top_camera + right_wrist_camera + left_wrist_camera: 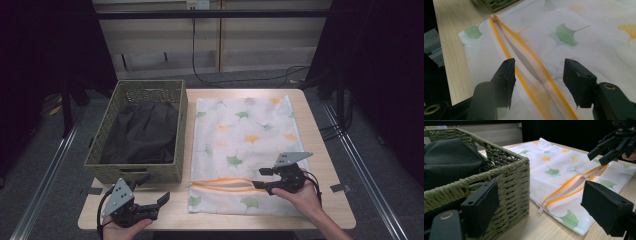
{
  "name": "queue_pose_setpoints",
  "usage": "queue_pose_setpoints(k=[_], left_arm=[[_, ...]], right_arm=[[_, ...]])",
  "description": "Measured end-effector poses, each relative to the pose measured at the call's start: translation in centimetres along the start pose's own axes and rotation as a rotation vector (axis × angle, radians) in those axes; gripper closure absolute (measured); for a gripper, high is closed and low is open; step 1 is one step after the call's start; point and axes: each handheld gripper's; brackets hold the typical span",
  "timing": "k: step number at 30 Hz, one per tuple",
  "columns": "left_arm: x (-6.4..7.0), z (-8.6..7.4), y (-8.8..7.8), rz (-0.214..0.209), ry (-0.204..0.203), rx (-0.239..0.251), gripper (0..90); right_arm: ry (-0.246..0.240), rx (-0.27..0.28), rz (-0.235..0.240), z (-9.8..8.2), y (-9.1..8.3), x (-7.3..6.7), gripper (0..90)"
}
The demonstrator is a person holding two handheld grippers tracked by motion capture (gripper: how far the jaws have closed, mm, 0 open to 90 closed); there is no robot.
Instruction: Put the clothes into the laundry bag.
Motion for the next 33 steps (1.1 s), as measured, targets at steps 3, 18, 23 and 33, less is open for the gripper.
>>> queue_pose_setpoints(k=[3, 18, 23, 33], left_arm=[[0.0, 0.0, 0.0, -0.003, -0.007, 0.003, 14.0], [0.1, -0.1, 0.0, -0.015, -0.003, -0.006, 13.9], [0.1, -0.1, 0.0, -0.016, -0.002, -0.007, 13.9], [0.3, -0.1, 0.1, -0.028, -0.001, -0.009, 13.6]], right_arm=[[-0.048, -0.047, 0.003, 1.6, 1.1, -0.3, 43.9], [-0.063, -0.121, 0.004, 1.2, 5.0, 0.4, 39.8], [-0.075, -0.158, -0.005, 0.8, 5.6, 0.5, 36.2], [-0.098, -0.177, -0.056, 0.4, 6.2, 0.1, 42.3]])
Point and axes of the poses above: each handheld gripper's, and its own axes: y roughly forward along the jaws, z roughly out of its top, x roughly to its right, and after that the axes turned 1 degree about -x, right-handed
